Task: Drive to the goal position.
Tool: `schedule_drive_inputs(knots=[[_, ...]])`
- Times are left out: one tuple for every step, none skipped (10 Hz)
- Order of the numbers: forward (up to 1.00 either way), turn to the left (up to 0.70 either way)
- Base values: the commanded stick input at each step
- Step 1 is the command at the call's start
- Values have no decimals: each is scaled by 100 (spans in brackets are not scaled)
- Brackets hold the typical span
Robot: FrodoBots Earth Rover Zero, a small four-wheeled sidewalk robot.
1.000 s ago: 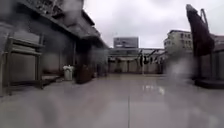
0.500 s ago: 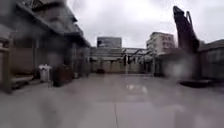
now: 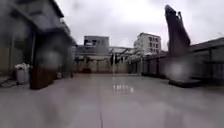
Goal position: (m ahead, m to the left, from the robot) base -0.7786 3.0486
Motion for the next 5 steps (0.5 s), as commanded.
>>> schedule_drive_inputs(knots=[[70, 27], [70, 11], [70, 0], [70, 0], [70, 0]])
